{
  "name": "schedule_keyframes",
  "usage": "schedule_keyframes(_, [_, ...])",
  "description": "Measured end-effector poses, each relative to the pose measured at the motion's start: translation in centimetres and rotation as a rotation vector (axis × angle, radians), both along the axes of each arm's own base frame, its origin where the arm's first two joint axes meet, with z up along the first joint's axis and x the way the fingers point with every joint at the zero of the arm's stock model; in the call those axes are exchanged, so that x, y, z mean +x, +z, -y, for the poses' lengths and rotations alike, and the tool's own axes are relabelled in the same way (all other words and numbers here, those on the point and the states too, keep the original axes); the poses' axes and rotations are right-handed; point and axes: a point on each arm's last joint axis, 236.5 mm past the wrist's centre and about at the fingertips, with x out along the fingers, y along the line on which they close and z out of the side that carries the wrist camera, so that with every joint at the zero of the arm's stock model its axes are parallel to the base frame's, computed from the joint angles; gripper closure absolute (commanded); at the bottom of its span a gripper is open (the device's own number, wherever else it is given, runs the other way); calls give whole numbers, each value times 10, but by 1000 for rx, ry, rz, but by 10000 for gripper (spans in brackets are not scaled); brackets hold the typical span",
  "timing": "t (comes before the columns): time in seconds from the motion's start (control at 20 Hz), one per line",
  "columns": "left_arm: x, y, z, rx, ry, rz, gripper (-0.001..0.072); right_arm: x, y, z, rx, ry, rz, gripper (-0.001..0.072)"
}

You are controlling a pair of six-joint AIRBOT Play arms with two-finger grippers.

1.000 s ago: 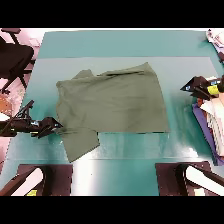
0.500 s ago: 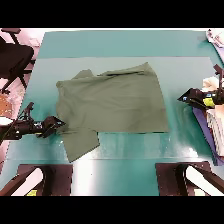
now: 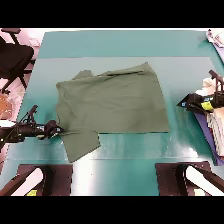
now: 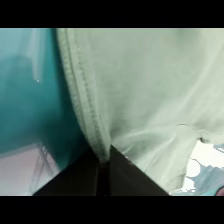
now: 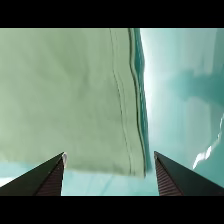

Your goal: Fold the shirts.

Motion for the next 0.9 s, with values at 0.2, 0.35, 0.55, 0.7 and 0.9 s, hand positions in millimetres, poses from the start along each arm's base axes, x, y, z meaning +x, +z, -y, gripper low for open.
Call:
schedule_keyframes(0.2, [6, 10, 2, -12, -21, 31, 681, -34, -27, -12, 37, 17, -109, 98])
schedule_keyframes(0.35, [12, 18, 3, -22, -29, 52, 681, -59, -48, -22, 55, 12, -164, 98])
schedule_keyframes(0.55, [13, 22, 4, -29, -36, 61, 681, -82, -81, -29, 68, -19, -218, 129])
schedule_keyframes(0.7, [14, 23, 5, -33, -39, 63, 681, -91, -103, -31, 82, -38, -271, 132])
schedule_keyframes(0.9, [13, 24, 5, -34, -41, 63, 681, -90, -116, -35, 121, -40, -321, 192])
